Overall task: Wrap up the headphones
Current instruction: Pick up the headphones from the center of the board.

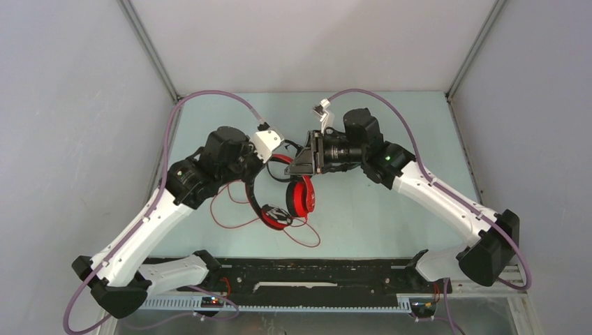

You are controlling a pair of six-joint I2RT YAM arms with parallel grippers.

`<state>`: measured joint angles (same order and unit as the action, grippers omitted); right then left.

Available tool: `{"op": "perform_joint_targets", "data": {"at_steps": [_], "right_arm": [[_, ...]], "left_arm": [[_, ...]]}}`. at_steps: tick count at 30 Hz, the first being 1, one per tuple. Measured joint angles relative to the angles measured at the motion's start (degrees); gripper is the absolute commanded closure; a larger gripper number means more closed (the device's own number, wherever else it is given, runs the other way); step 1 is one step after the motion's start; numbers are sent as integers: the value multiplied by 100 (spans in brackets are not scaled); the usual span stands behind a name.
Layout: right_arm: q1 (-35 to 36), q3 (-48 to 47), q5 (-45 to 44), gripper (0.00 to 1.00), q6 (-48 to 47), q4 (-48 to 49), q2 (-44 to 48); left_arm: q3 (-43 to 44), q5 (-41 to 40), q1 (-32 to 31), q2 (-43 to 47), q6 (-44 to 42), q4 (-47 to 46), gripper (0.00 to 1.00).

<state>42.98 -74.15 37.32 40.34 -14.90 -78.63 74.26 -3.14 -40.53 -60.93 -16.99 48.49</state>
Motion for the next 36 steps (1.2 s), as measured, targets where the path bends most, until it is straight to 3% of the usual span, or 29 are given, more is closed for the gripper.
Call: {"op": "perform_joint_targets", "data": {"at_steps": [4, 9, 18, 24, 25, 27, 29, 31, 36], "right_arm": [[-155, 221, 162, 93, 282, 271, 2], [-367, 437, 339, 93, 590, 461, 9], [-470, 636, 660, 94, 979, 903, 155], [-470, 772, 796, 94, 1075, 1001, 195], [-470, 782, 798, 94, 1075, 999, 195], [-470, 789, 798, 92, 1075, 994, 195], [-457, 789, 802, 87, 1073, 1010, 195], [-448, 791, 789, 84, 1062, 975, 219], [-448, 855, 564, 40, 876, 807, 374]], "left_arm": [[-9, -31, 0, 76, 155, -81, 54], [-422, -57, -2, 688, 153, -393, 43], [-815, 111, 0, 960, 42, -774, 41], [-815, 358, 63, 710, 42, -826, 49], [-815, 382, 76, 702, 44, -844, 54], [-815, 479, 105, 699, 42, -898, 78], [-815, 610, 136, 693, 28, -975, 95], [-813, 684, 199, 654, 35, -994, 100], [-813, 758, 232, 551, 79, -1051, 100]]}}
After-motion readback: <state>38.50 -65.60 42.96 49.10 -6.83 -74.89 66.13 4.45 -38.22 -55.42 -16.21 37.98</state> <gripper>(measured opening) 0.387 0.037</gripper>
